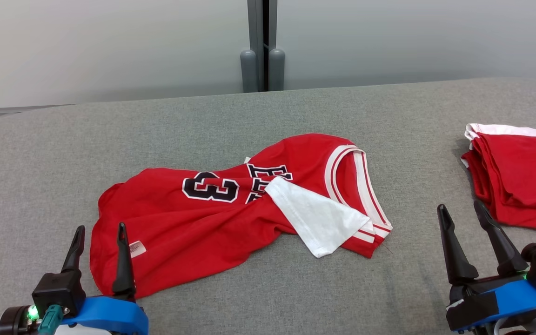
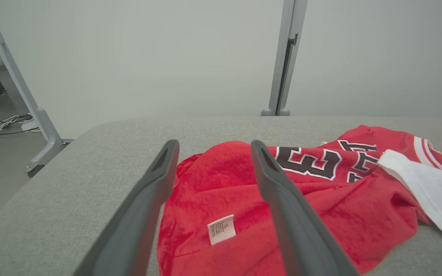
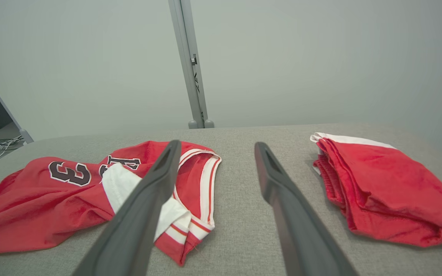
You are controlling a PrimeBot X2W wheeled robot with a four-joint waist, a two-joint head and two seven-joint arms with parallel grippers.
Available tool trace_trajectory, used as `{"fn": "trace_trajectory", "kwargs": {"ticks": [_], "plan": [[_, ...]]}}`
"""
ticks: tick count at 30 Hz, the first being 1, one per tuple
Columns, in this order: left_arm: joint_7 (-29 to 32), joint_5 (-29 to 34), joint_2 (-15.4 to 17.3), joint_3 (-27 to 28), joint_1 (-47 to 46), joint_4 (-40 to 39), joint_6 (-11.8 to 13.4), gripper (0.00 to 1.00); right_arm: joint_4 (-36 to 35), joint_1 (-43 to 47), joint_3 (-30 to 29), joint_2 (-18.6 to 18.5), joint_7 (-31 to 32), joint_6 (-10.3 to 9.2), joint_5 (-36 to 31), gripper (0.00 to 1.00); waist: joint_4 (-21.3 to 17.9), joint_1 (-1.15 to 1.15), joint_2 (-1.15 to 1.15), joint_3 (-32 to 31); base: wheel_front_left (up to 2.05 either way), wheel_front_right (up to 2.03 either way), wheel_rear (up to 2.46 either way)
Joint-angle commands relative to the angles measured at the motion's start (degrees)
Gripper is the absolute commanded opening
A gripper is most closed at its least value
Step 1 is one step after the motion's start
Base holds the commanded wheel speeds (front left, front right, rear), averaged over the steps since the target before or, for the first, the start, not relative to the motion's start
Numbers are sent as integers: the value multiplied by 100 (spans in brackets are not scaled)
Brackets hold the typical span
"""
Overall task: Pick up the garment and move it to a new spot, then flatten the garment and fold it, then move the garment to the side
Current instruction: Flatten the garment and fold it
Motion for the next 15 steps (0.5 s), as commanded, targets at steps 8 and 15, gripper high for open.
{"fn": "trace_trajectory", "kwargs": {"ticks": [8,15], "plan": [[28,-57,55,25,74,-71,77,100,-49,90,11,-6,19,0,2,100,1,1,0,-2,0,0,0],[323,-218,193,184,-17,14,116,100,-63,8,10,-1,31,0,18,100,66,1,0,164,0,0,0]]}}
